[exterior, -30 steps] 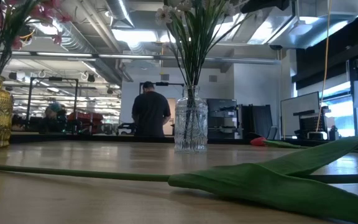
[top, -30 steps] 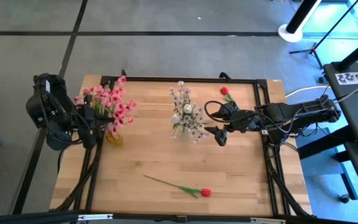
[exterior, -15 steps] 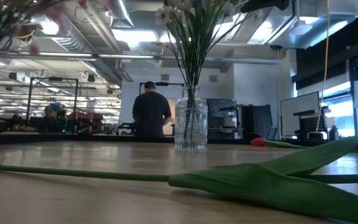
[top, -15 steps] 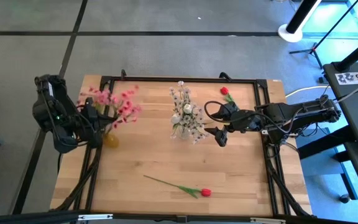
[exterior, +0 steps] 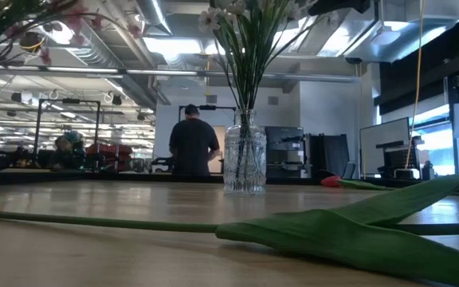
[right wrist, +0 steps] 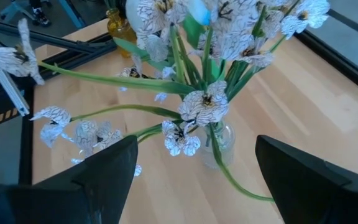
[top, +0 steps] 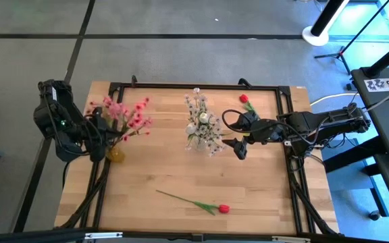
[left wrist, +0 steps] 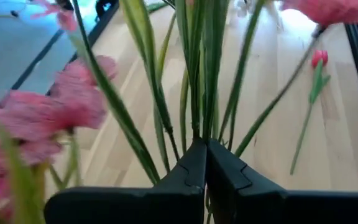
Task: Sort flowers into vase by color
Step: Put the pink flowers into the yellow vase
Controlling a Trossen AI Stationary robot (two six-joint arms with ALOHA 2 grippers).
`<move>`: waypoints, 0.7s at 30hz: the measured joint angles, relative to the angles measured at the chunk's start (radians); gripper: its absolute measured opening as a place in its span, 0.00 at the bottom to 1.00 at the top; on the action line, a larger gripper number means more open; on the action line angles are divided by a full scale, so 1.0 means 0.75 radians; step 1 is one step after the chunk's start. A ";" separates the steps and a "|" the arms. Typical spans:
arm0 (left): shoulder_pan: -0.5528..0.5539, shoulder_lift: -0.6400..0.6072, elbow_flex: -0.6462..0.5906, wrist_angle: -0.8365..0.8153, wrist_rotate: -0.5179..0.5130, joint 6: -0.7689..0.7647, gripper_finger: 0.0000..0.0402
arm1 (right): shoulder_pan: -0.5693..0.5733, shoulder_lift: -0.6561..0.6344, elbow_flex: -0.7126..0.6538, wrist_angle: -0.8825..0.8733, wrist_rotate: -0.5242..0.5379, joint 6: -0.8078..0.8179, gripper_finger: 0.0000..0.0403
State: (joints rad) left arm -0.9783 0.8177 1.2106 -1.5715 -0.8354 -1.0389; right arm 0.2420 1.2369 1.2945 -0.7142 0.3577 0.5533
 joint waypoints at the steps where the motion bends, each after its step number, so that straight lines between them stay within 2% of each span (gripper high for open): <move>1: 0.000 0.000 0.000 0.000 0.014 0.002 0.00 | 0.000 0.000 0.000 0.002 -0.005 0.000 0.81; 16: 0.000 -0.006 0.000 0.001 0.366 0.098 0.00 | 0.000 0.000 0.000 0.003 0.031 0.000 0.81; 21: -0.001 -0.023 0.001 0.001 0.490 0.086 0.09 | 0.000 0.003 0.000 0.015 0.058 0.000 0.81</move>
State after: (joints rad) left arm -0.9787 0.8007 1.2110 -1.5709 -0.4676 -0.9741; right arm 0.2420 1.2391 1.2945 -0.7027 0.4013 0.5529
